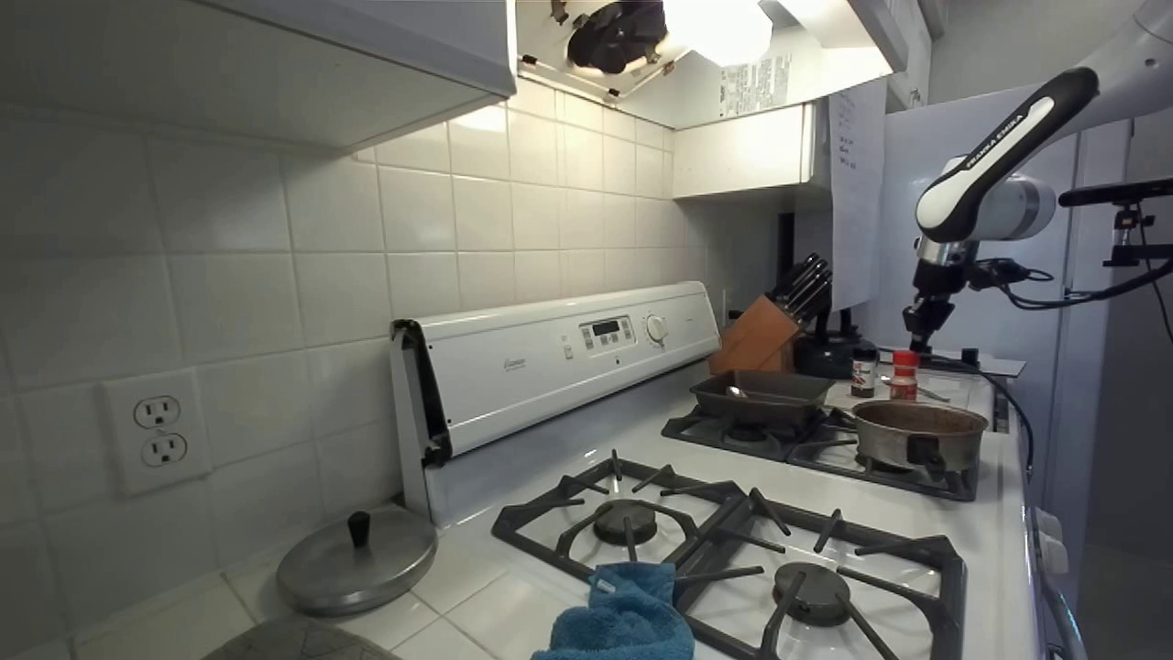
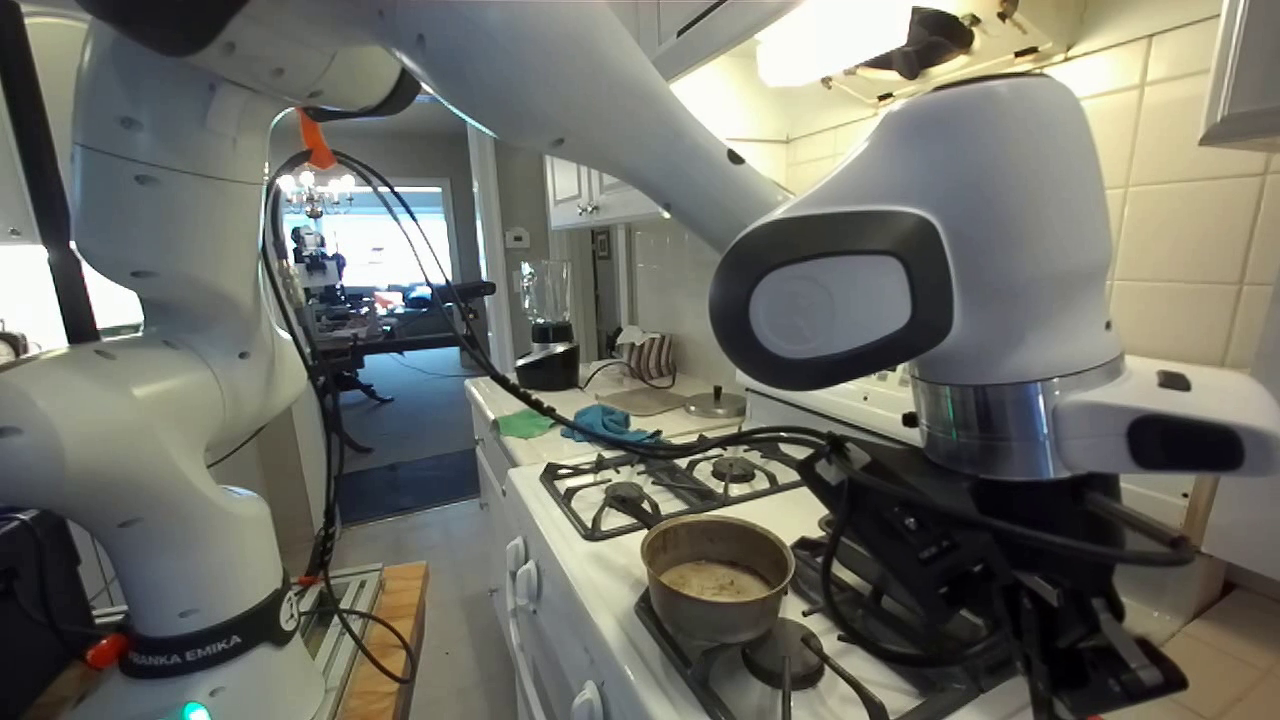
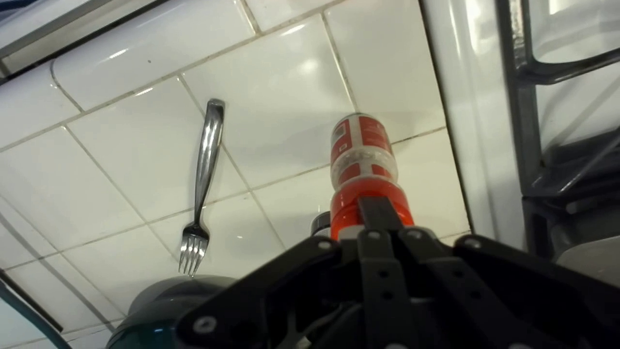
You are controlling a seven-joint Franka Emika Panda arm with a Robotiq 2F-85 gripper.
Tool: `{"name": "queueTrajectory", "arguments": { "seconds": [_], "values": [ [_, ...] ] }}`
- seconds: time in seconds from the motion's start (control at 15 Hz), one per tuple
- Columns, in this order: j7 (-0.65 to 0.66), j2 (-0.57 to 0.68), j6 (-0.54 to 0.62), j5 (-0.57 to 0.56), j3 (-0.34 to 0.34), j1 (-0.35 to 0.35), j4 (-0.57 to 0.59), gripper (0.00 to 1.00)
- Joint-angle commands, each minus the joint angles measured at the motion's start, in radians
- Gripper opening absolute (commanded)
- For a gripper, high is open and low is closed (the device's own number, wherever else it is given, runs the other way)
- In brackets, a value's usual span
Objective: Close the spice shaker
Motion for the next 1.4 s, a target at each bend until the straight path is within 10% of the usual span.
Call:
{"name": "queueTrajectory", "arguments": {
  "seconds": [0.0,1.33],
  "values": [
    [-0.013,-0.002,-0.044,0.000,0.002,-0.002,0.027,0.00],
    [-0.115,0.074,-0.042,0.035,0.032,-0.030,0.070,0.00]
  ]
}}
